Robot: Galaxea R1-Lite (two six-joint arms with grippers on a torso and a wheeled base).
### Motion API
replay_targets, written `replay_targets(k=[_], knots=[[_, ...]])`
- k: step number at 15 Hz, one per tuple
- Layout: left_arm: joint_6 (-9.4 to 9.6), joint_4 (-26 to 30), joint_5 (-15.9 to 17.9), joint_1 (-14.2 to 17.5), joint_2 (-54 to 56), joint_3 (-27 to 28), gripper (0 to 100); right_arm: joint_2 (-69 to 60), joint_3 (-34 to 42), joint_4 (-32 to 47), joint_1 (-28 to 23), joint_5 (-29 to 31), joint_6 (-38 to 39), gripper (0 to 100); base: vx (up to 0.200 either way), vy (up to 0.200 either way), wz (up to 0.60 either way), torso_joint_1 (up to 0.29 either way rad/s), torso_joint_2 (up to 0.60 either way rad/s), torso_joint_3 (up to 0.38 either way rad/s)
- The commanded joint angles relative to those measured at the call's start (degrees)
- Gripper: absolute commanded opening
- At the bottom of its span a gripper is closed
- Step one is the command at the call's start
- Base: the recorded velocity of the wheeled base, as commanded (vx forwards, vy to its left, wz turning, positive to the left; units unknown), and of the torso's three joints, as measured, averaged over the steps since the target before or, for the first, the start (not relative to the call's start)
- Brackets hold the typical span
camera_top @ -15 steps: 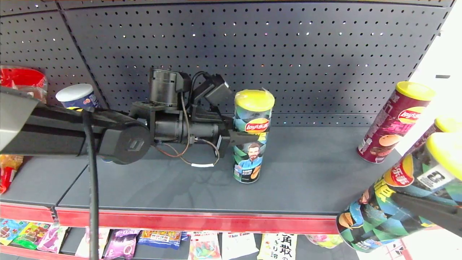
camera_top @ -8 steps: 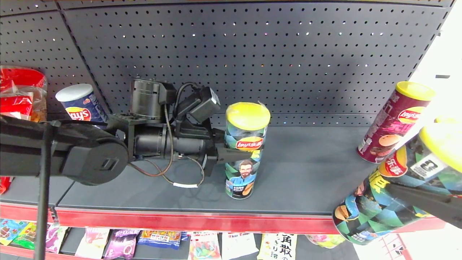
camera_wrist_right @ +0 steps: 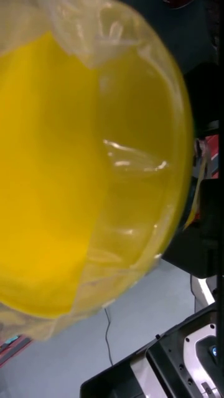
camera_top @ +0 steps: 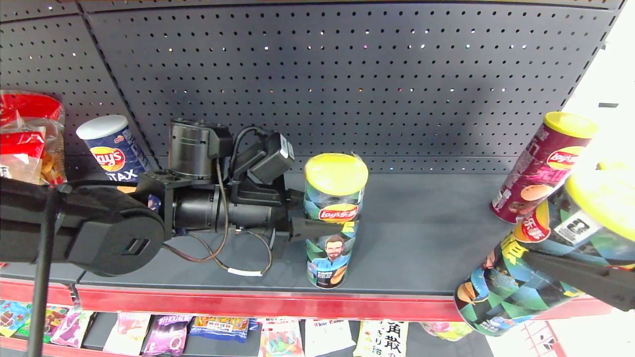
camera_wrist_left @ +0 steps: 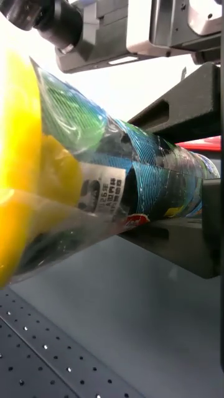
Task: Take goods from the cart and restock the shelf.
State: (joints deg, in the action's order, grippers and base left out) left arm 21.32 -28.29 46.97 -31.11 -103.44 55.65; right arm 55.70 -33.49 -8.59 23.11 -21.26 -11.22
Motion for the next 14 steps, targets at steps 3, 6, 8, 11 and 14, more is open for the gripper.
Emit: replay_targets(k=[3, 6, 8, 11, 14], knots=[[-0.05, 0.1, 0.2, 0.0, 0.3, -0.9, 0, 0.1, 0.0, 0.1, 0.0, 0.1, 0.0, 0, 0.0, 0.0, 0.0, 0.0, 0.0, 0.0], [-0.05, 0.1, 1.5, -0.1, 0.2, -1.2, 0, 0.1, -0.1, 0.1, 0.0, 0.2, 0.0, 0, 0.0, 0.0, 0.0, 0.0, 0.0, 0.0], [-0.05, 0.1, 1.5, 0.0, 0.2, -1.2, 0, 0.1, -0.4, 0.2, 0.0, 0.2, 0.0, 0, 0.0, 0.0, 0.0, 0.0, 0.0, 0.0], [-0.05, 0.0, 1.5, 0.0, 0.0, -1.4, 100, 0.9, -0.7, 0.2, 0.0, 0.3, 0.0, 0, 0.0, 0.0, 0.0, 0.0, 0.0, 0.0], [-0.67, -2.8, 1.5, 0.1, -0.2, -3.4, 100, 3.5, -2.9, 0.1, 0.1, 0.3, -0.1, 0, 0.0, 0.0, 0.0, 0.0, 0.0, 0.0]])
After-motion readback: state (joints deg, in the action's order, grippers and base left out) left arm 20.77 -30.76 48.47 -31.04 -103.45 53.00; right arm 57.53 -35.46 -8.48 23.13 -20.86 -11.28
